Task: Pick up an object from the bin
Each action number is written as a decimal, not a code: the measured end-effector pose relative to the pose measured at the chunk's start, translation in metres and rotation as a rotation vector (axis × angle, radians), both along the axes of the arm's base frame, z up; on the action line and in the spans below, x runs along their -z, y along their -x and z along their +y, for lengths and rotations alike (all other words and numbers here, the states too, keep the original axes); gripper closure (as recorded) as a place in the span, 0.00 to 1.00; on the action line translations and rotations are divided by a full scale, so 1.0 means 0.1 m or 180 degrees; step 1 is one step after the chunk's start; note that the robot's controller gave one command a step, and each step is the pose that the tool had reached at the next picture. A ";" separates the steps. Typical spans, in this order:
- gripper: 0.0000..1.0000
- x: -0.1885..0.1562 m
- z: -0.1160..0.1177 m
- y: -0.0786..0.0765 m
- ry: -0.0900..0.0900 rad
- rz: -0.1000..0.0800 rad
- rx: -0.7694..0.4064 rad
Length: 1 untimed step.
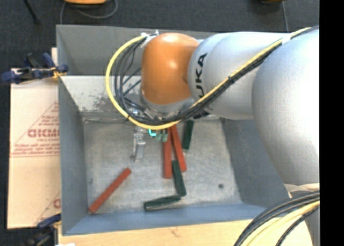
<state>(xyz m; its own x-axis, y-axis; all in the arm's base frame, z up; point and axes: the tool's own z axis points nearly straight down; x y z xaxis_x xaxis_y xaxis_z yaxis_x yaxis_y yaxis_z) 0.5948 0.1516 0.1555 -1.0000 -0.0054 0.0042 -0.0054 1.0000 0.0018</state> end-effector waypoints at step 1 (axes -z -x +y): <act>0.00 0.86 0.40 0.42 0.0003 -0.0012 -0.1198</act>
Offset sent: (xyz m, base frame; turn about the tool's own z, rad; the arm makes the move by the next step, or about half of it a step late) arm -0.0423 0.0410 -0.0855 -0.3766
